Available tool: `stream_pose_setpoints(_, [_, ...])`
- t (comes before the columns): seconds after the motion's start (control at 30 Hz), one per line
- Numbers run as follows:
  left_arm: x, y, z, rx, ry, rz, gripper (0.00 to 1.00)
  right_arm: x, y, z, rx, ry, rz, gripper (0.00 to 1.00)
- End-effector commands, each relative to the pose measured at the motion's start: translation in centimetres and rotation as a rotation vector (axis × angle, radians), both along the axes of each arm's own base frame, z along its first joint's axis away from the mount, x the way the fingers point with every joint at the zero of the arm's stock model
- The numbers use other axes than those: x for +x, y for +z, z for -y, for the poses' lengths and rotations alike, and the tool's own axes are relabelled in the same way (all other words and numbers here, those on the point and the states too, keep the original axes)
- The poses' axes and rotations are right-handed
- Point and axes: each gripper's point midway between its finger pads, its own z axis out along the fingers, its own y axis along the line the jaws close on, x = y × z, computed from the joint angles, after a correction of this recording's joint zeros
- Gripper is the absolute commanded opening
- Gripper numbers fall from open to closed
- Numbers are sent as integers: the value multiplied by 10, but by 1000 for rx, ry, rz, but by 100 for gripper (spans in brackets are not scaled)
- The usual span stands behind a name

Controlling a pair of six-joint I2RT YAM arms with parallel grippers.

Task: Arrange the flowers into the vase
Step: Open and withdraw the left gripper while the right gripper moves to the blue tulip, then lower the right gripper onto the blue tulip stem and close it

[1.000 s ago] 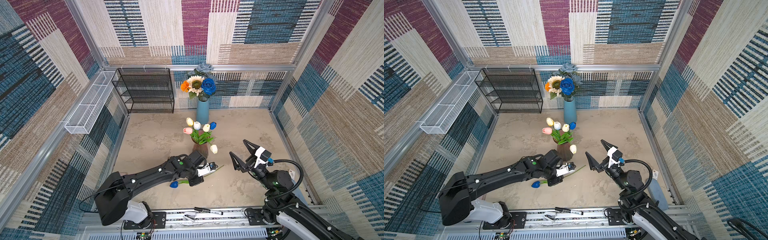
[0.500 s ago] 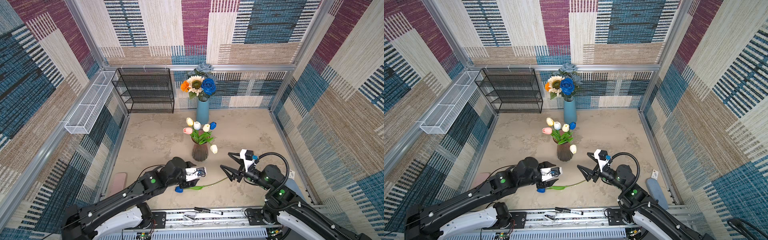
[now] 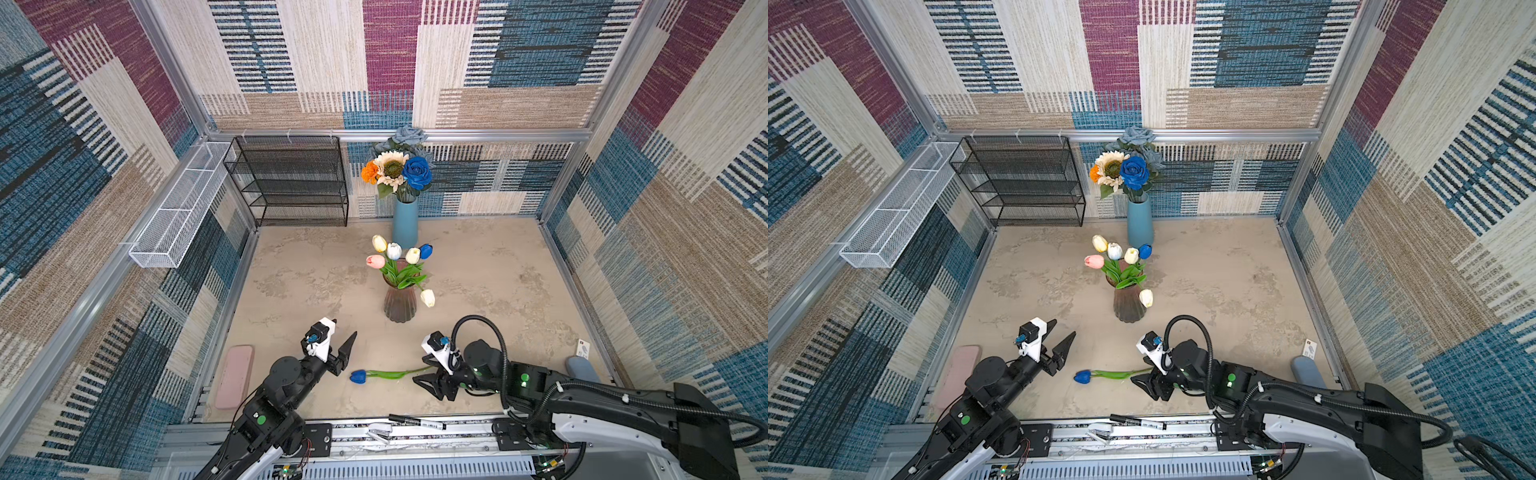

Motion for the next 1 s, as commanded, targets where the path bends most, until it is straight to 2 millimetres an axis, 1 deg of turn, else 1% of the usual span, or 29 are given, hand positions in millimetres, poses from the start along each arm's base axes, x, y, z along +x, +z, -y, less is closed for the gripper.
stream_pose_setpoints(0.0, [-1,-6,-2,-39,10,-35,66,2,-16,-13,-90,16,-60,64])
stream_pose_setpoints(0.1, [-1,-11,1,-23,-6,-44,66,3,-39,-18,-247,49,-99,63])
stream_pose_setpoints(0.13, [-1,-12,2,-21,-10,-45,66,2,-43,-18,-284,62,-109,63])
stream_pose_setpoints(0.17, [-1,-13,3,-18,-16,-43,66,1,-45,-20,-314,79,-125,64])
stream_pose_setpoints(0.27, [-2,-14,4,-13,-26,-42,66,2,-43,-33,-377,131,-152,65])
stream_pose_setpoints(0.37, [-5,-16,5,-8,-40,-52,66,2,-55,-36,-502,181,-185,65])
stream_pose_setpoints(0.47, [-6,-17,4,7,-41,-56,66,-2,-71,-33,-611,249,-218,64])
stream_pose_setpoints(0.53, [-7,-15,3,4,-41,-40,66,-3,-77,-31,-654,286,-216,61])
stream_pose_setpoints(0.6, [-8,-13,4,-6,-48,-27,66,-4,-82,-25,-702,315,-211,60])
stream_pose_setpoints(0.73, [-9,-15,5,-9,-57,-24,67,6,-83,-15,-756,321,-156,60])
stream_pose_setpoints(0.8, [-8,-16,5,-10,-56,-23,67,13,-90,-9,-790,315,-150,60])
stream_pose_setpoints(0.87, [-9,-15,6,-13,-59,-16,67,13,-97,-4,-816,329,-148,61])
stream_pose_setpoints(0.93, [-8,-12,6,-16,-58,-9,67,16,-100,-4,-818,335,-137,62])
stream_pose_setpoints(0.97, [-8,-11,6,-15,-58,-4,67,18,-101,-6,-814,336,-123,62])
